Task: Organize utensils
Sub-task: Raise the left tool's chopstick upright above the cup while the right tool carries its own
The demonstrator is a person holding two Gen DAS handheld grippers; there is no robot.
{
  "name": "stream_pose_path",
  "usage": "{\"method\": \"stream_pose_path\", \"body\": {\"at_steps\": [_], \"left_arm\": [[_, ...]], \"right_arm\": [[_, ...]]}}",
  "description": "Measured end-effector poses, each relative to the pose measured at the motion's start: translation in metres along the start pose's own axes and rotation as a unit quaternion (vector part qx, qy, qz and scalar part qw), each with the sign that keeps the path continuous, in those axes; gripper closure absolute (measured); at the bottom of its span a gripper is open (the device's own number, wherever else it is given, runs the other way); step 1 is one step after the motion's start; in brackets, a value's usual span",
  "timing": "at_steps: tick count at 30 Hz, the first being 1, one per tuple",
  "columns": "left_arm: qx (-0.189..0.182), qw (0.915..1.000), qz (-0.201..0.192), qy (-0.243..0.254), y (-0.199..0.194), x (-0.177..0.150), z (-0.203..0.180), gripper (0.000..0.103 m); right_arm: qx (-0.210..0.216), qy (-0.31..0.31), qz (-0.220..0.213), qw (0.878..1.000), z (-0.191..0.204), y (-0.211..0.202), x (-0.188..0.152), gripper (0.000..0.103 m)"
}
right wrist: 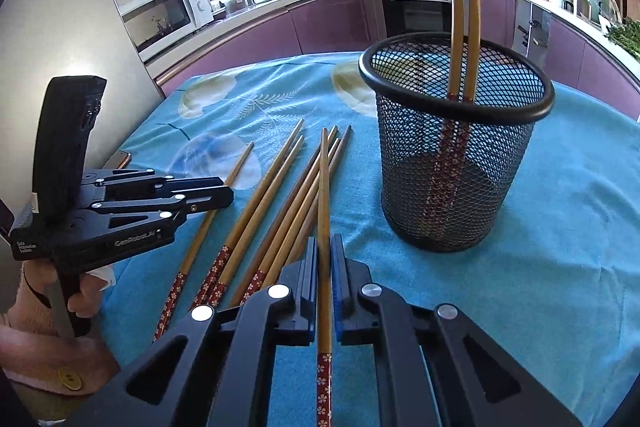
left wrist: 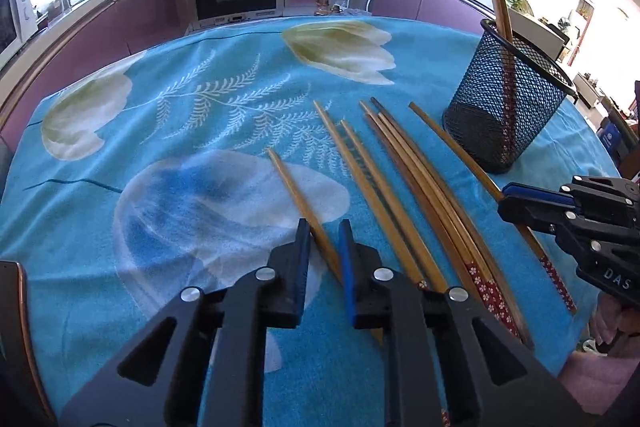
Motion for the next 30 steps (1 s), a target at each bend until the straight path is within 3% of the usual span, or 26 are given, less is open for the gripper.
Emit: {"method": "stream_pose_path", "body": {"at_steps": [5,10,15,20,23,25,30], "left_arm": [[-0.003,0.9999,-0.01,-0.004,-0.006,0.004,-0.003,0.102],[-0.028,0.9993,-0.024,0.0,-0.021,0.009,-0.009,0.102],[-0.023,0.9996,-0.016,0.009,-0.022,0.008,-0.009,0.1],[-0.009,0.9996,0.012,0.023,-0.006,-0.003,-0.008,0.083],[0.005,0.9991,0.009,0.041,-0.001,-0.003,-0.01,0.083],[0.011,0.9991,0.008,0.041,0.0,-0.001,-0.011,0.092],[0.016,0.9991,0.003,0.038,-0.001,0.002,-0.013,0.096]], "right_arm": [[0.011,-0.005,-0.017,1.0,0.005,-0.009,0.007,0.097],[0.037,0.01,-0.037,0.999,0.006,-0.022,0.016,0.097],[0.038,0.009,-0.049,0.998,0.007,-0.03,0.022,0.097],[0.035,0.004,-0.049,0.998,0.009,-0.031,0.021,0.097],[0.034,0.001,-0.052,0.998,0.01,-0.034,0.022,0.097],[0.034,-0.003,-0.056,0.998,0.012,-0.035,0.023,0.097],[0.034,-0.006,-0.067,0.997,0.011,-0.043,0.027,0.097]]}}
Point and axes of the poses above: each gripper's, at about its wrist camera, not at the fingertips, and y roughly the way its jaws point, z to its left, x to its top, the point moved 9 cm from there along y, roughly the way its jaws point, and after that the axes turned 9 degrees about -z, right-handed, at the moved point
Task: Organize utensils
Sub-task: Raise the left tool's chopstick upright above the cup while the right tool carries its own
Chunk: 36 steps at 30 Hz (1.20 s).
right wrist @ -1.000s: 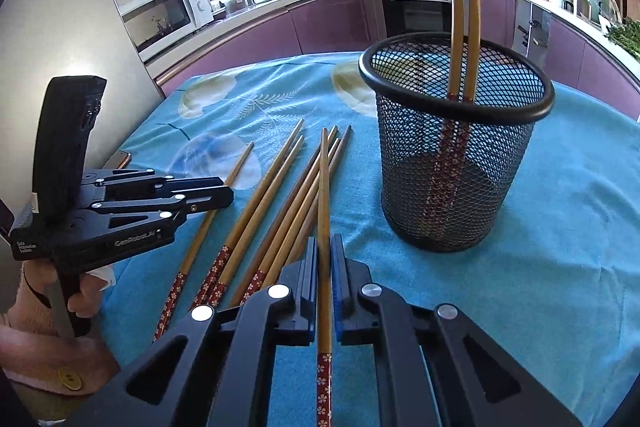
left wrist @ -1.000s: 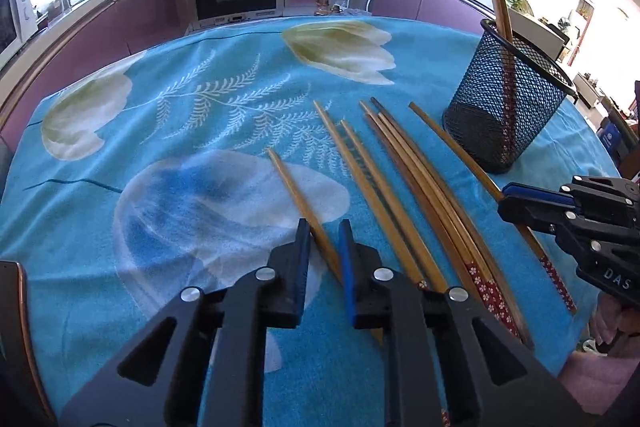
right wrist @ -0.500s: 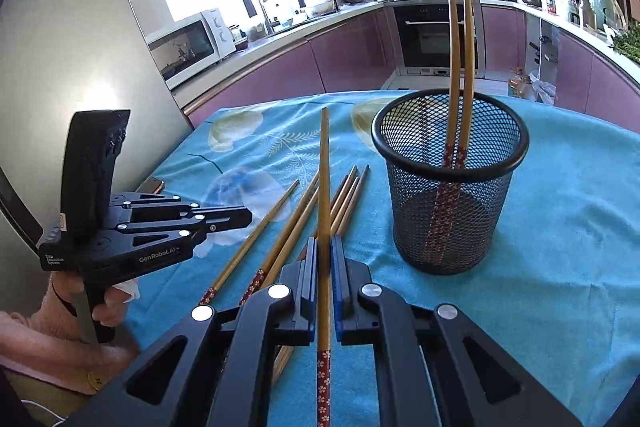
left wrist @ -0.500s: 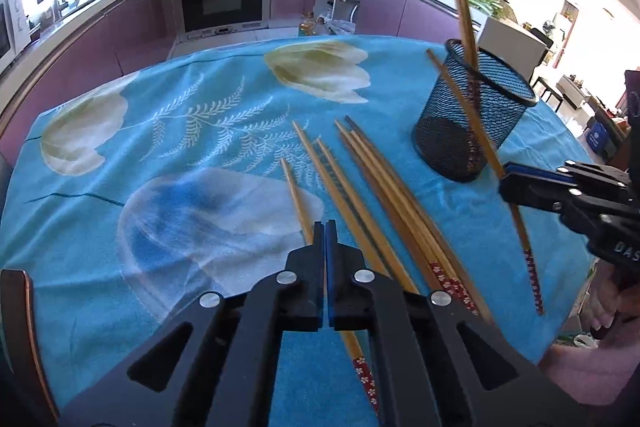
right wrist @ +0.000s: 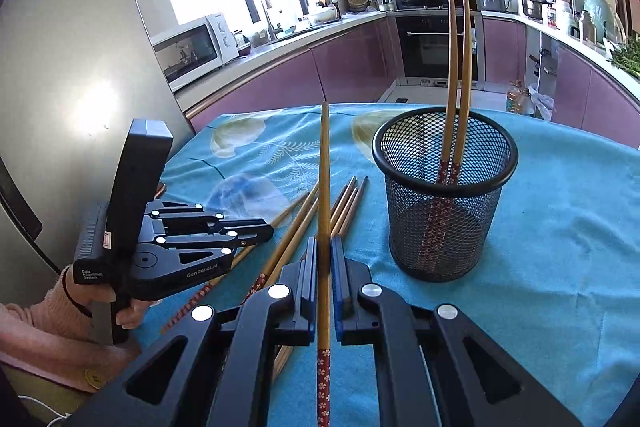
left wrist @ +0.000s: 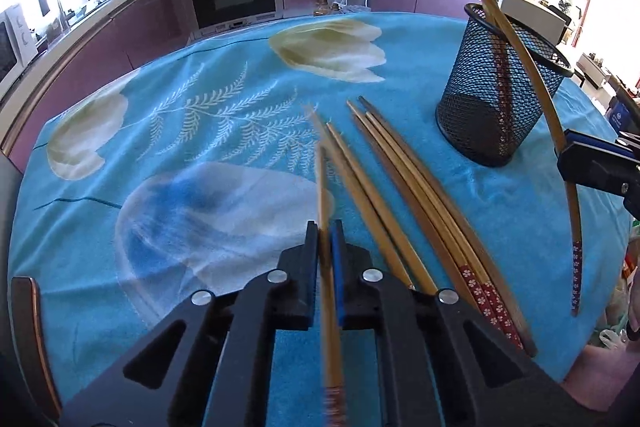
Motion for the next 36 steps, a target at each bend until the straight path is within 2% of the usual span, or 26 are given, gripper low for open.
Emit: {"method": "stream_pose_path", "body": {"at_steps": [5,11,17,23,30,36], "left_arm": [[-0.03,0.9993,-0.019,-0.006,-0.019,0.01,-0.005,0.096],[-0.093,0.9935,-0.064,-0.016,-0.062,0.035,-0.012,0.096],[-0.146,0.9819,-0.119,-0.019,-0.107,0.062,-0.021,0.096],[-0.176,0.9684,-0.173,-0.033,-0.142,0.094,-0.024,0.096],[-0.196,0.9525,-0.229,-0.046,-0.161,0.142,-0.034,0.096],[-0.207,0.9414,-0.265,-0.025,-0.175,0.18,-0.057,0.096]], "right_arm": [[0.004,0.005,-0.019,1.0,-0.004,-0.01,0.01,0.097],[0.011,0.011,-0.045,0.999,-0.009,-0.023,0.027,0.097],[0.016,0.016,-0.075,0.997,-0.013,-0.035,0.045,0.097],[0.017,0.008,-0.102,0.995,-0.017,-0.046,0.069,0.097],[0.016,-0.005,-0.137,0.99,-0.023,-0.06,0.104,0.097],[0.0,-0.023,-0.167,0.986,-0.033,-0.074,0.133,0.097]]}}
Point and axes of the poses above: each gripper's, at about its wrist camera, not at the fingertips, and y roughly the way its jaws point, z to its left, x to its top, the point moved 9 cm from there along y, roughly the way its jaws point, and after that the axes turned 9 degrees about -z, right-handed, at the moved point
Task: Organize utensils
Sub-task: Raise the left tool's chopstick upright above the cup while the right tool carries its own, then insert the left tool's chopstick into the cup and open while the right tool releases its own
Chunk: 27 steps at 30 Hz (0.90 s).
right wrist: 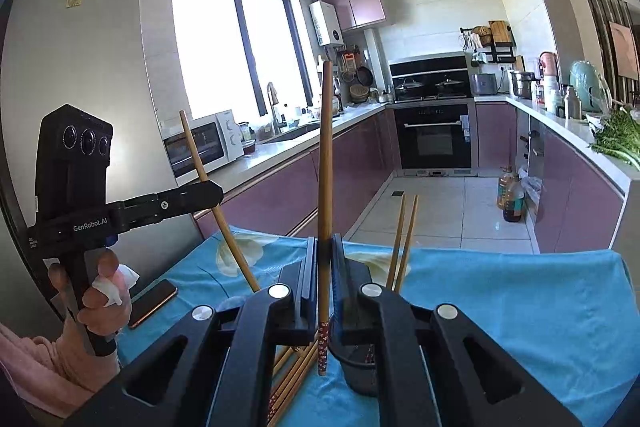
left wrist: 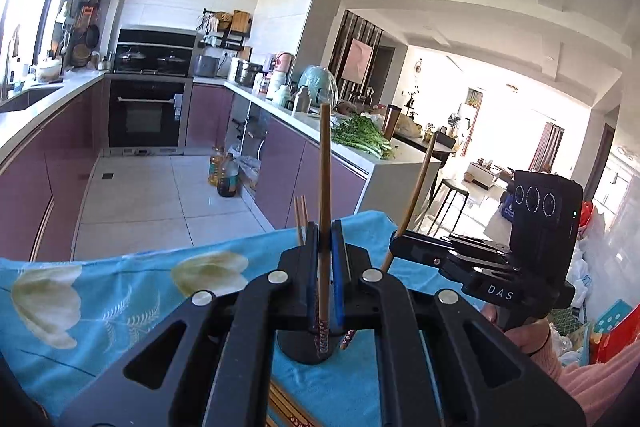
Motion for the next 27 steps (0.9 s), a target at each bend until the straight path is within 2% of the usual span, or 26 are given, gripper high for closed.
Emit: {"method": "stream_pose_path", "body": {"at_steps": [5,9,13,19,23,27], "left_arm": [[0.004,0.9997,0.001,0.025,0.023,0.007,-0.013,0.096],[0.012,0.9989,0.028,0.037,0.047,-0.007,-0.015,0.096],[0.009,0.9958,0.078,0.047,0.069,-0.039,-0.015,0.096],[-0.005,0.9895,0.129,0.064,0.081,-0.077,-0.013,0.096],[-0.002,0.9874,0.146,0.061,0.09,-0.085,-0.007,0.096],[0.004,0.9873,0.151,0.049,0.097,-0.08,0.006,0.096]], "right_arm": [[-0.014,-0.006,-0.013,1.0,-0.013,0.004,0.013,0.097],[-0.032,-0.011,0.0,0.999,-0.025,0.018,0.004,0.097],[-0.039,-0.007,0.038,0.998,-0.034,0.034,-0.02,0.097],[-0.037,-0.002,0.101,0.994,-0.04,0.047,-0.051,0.097],[-0.042,0.006,0.131,0.99,-0.045,0.058,-0.066,0.097],[-0.046,0.017,0.136,0.99,-0.048,0.062,-0.068,0.096]]}}
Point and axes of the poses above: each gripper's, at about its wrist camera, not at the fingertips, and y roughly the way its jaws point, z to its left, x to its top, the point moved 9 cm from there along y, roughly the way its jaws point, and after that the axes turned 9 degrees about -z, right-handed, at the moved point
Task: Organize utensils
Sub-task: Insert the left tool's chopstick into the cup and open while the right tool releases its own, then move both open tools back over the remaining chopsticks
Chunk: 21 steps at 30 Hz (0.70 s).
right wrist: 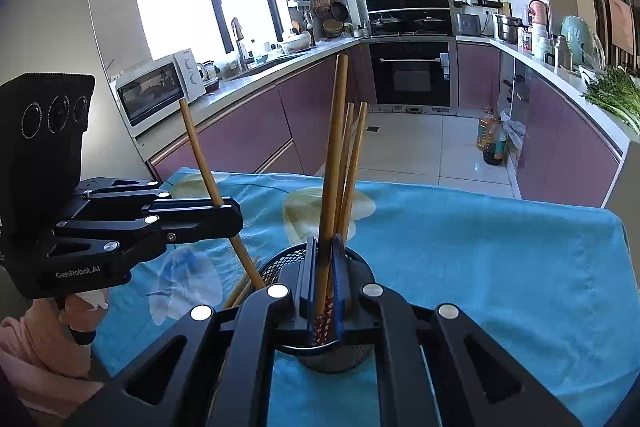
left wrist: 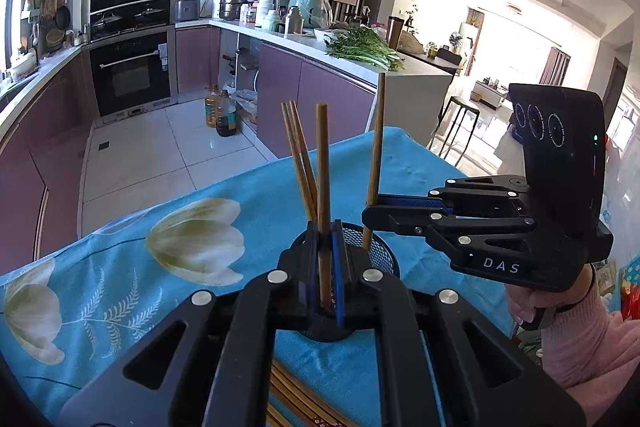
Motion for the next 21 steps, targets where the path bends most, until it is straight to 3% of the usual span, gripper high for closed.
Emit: {"method": "stream_pose_path", "body": {"at_steps": [10,15,21], "left_arm": [[0.024,0.9994,0.014,-0.02,0.015,-0.004,0.013,0.09],[0.051,0.9984,-0.012,-0.023,-0.006,-0.004,0.02,0.083],[0.089,0.9941,-0.061,-0.011,-0.054,-0.007,0.026,0.073]], "right_arm": [[-0.009,0.019,0.005,1.0,-0.003,0.012,-0.007,0.095],[-0.005,0.02,-0.01,1.0,-0.001,0.002,-0.004,0.094],[0.017,0.0,-0.041,0.999,0.021,-0.025,0.0,0.078]]}}
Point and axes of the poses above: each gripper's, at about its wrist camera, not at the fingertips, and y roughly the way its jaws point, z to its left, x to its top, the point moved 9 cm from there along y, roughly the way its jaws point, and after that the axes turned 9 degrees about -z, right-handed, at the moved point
